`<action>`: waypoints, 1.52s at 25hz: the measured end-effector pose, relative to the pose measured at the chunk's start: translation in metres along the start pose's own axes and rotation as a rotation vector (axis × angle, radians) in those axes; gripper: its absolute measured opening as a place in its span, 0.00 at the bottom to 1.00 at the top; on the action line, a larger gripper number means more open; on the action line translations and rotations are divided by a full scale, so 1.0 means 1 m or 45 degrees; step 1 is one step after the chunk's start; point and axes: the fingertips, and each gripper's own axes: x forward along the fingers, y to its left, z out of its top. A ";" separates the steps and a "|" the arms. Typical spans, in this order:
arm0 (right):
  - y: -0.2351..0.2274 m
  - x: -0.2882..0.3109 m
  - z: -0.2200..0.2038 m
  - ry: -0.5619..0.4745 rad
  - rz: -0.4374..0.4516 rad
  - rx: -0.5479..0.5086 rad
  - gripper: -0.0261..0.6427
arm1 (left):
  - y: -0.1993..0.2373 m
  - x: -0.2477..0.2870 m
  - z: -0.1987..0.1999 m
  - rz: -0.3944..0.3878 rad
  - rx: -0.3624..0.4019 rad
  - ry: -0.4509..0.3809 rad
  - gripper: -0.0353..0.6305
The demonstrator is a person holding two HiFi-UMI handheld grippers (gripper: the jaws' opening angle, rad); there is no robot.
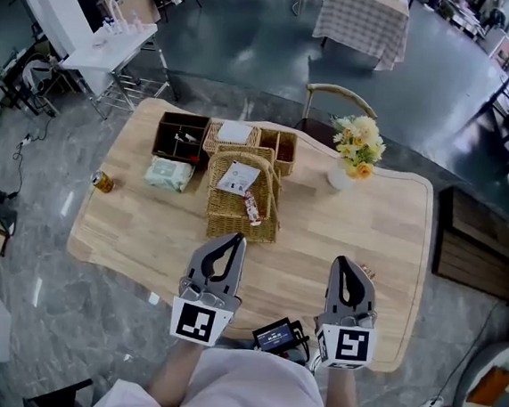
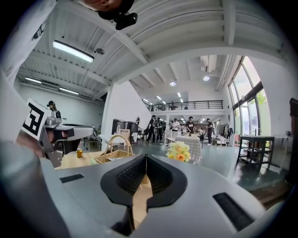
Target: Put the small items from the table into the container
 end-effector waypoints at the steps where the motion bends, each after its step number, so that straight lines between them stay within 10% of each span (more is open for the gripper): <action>1: -0.003 -0.003 0.000 -0.002 -0.007 0.003 0.07 | -0.003 0.001 0.002 -0.004 0.005 -0.004 0.06; 19: -0.053 -0.030 -0.018 0.021 -0.092 0.045 0.07 | -0.030 0.011 0.001 -0.091 0.084 0.013 0.06; 38: -0.134 -0.067 -0.128 0.279 -0.232 0.357 0.07 | -0.115 0.064 -0.062 -0.240 -0.025 0.154 0.06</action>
